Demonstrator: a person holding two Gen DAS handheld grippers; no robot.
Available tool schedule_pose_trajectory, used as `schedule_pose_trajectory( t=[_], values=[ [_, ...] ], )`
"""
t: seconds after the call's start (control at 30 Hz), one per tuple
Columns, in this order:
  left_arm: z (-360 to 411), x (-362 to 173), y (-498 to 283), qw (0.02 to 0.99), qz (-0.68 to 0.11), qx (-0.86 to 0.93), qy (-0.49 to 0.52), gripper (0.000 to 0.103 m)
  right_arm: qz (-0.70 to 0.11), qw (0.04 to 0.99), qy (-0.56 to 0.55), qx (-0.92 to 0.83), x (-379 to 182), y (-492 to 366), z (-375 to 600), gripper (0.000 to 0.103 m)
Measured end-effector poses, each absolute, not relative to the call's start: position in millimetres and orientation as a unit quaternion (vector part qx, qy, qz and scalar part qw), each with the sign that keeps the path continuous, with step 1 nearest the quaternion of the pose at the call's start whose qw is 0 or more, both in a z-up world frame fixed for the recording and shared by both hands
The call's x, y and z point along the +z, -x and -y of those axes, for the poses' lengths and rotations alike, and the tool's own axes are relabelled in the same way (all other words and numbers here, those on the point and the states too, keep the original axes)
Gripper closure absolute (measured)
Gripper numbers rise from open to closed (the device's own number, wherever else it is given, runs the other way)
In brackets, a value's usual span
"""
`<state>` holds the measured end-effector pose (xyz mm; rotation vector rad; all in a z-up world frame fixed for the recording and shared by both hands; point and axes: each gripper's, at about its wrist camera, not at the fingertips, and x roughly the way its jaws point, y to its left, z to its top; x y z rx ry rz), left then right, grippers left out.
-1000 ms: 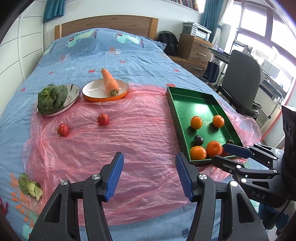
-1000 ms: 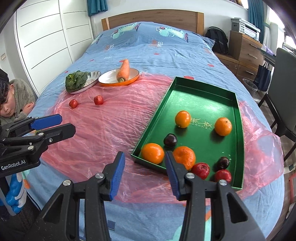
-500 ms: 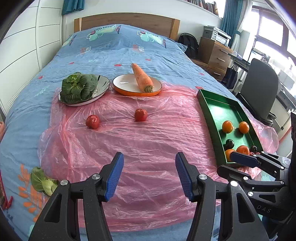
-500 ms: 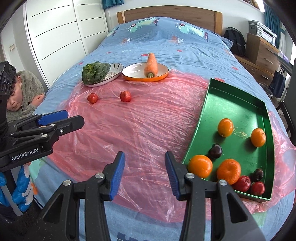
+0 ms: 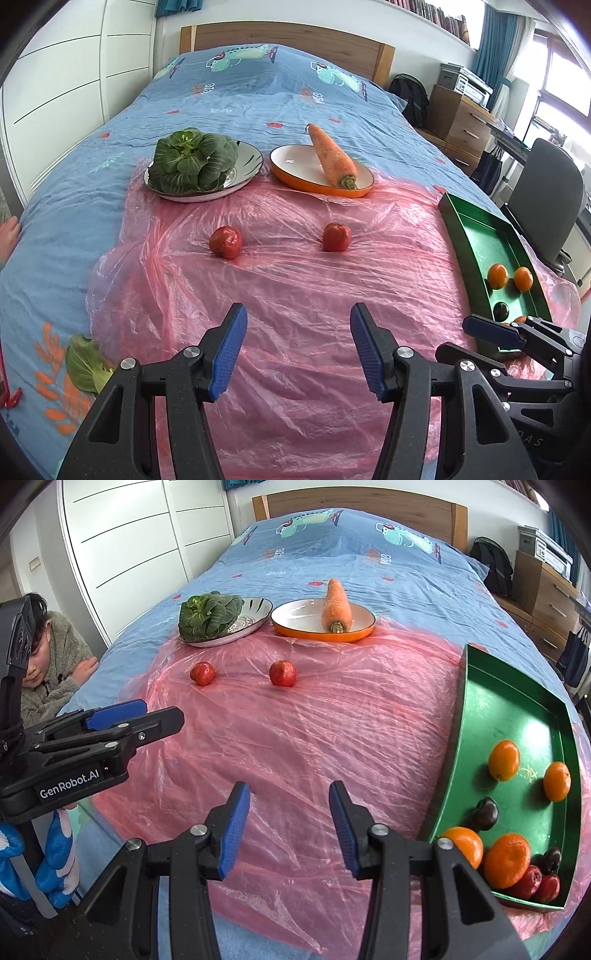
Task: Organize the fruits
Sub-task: 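Withdraw both grippers from the tray toward the two loose red apples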
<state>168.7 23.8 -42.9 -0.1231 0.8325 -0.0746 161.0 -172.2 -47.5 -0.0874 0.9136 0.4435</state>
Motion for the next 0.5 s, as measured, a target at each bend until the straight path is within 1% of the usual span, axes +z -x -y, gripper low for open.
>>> schedule_pose_trajectory(
  t=[0.5],
  values=[
    [-62, -56, -227, 0.919, -0.383, 0.013, 0.089, 0.051, -0.409, 0.881, 0.033, 0.236, -55, -225, 138, 0.022]
  ],
)
